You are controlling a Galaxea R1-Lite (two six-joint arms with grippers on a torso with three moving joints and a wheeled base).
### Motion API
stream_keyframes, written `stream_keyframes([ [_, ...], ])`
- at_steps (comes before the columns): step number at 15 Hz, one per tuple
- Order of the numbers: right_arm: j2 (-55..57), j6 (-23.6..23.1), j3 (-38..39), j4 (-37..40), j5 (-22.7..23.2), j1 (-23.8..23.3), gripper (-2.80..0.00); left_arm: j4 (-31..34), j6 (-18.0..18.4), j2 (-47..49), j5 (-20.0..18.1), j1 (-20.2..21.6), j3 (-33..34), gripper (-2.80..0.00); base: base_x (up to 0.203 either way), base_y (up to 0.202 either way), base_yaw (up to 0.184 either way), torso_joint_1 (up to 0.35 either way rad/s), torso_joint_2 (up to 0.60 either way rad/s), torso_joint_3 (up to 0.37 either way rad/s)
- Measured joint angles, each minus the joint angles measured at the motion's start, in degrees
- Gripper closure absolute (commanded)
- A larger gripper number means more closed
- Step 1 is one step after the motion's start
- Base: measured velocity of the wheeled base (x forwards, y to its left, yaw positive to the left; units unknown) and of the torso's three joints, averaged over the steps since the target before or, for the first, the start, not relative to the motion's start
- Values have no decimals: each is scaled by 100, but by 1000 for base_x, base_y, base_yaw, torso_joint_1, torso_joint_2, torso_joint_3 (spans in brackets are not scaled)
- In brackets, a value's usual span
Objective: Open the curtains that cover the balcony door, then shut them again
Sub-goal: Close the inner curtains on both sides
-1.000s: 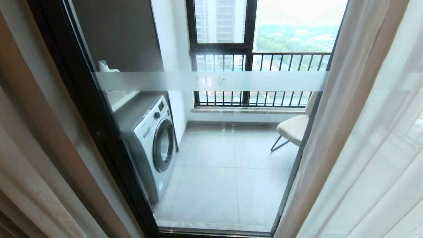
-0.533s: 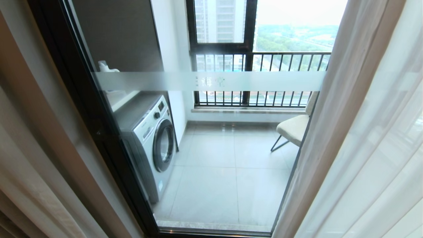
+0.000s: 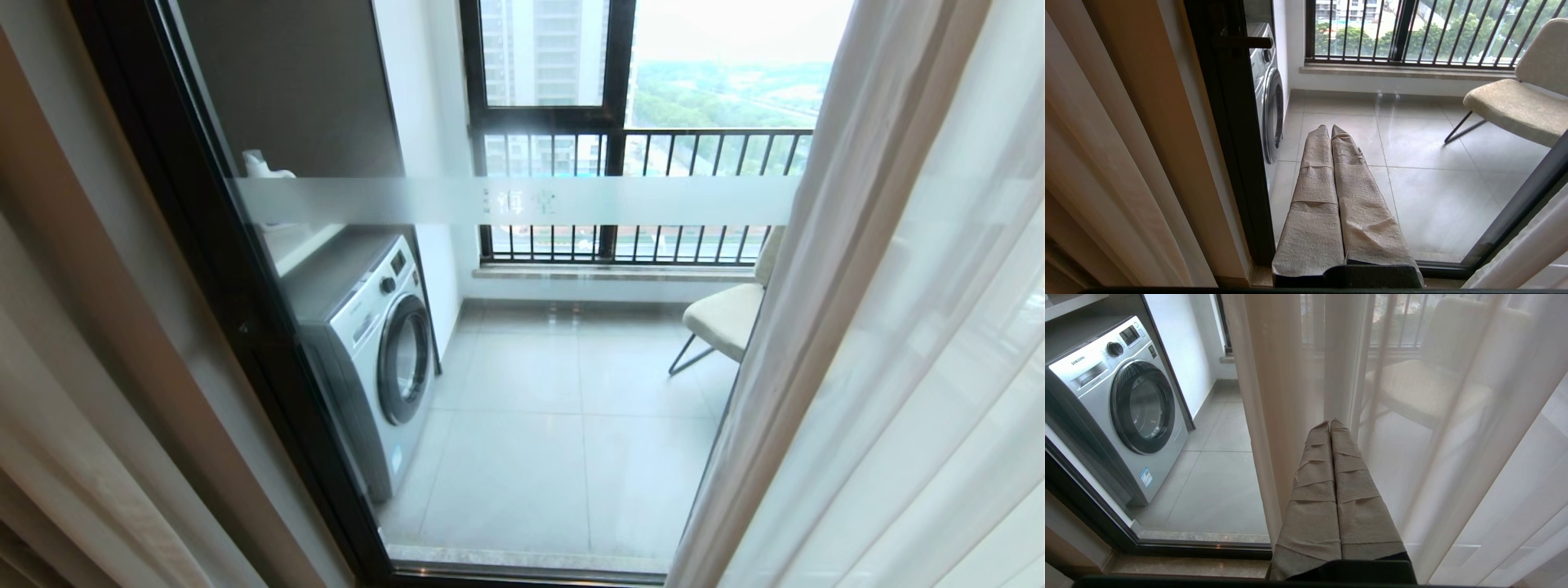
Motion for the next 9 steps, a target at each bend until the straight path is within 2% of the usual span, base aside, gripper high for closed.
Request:
stream_keyframes([
  [9, 0, -95, 0, 0, 2, 0, 0, 2, 4, 0, 12, -4, 0, 0, 0, 0, 0, 0, 0, 0],
])
